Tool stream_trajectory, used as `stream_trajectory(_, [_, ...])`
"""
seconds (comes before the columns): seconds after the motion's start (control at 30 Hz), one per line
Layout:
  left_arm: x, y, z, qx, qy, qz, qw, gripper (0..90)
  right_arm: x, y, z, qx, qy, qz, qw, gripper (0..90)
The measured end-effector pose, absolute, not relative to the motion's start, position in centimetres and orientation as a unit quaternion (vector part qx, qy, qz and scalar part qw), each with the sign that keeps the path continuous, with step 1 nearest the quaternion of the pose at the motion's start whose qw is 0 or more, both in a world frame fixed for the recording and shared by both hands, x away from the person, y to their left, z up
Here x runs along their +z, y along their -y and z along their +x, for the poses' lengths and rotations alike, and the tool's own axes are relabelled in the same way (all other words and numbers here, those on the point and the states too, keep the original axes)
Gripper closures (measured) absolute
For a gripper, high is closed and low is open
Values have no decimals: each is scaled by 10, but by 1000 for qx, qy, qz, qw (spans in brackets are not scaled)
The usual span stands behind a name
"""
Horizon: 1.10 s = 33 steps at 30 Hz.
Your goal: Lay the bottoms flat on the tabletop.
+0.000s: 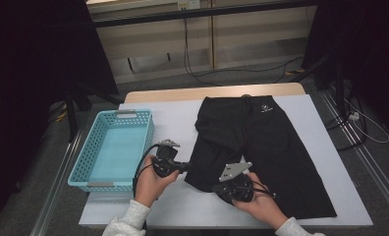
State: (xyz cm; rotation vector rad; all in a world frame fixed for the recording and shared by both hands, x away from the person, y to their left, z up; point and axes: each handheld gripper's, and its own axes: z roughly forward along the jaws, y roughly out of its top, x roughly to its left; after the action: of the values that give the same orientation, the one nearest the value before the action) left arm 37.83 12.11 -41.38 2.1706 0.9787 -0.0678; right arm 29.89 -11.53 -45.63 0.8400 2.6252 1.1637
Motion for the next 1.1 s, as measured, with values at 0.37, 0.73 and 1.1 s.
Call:
stream_trajectory(0.37, [-416,-128,386,8,-397,832,388,688,-454,118,286,384,-887,251,54,899])
stream_trajectory(0.73, [-447,-123,404,61,-407,829,379,499,-454,121,283,386,-888,243,50,898])
stream_trajectory(1.1, [-452,-112,406,48,-387,842,374,743,-455,120,284,388,-887,245,51,896])
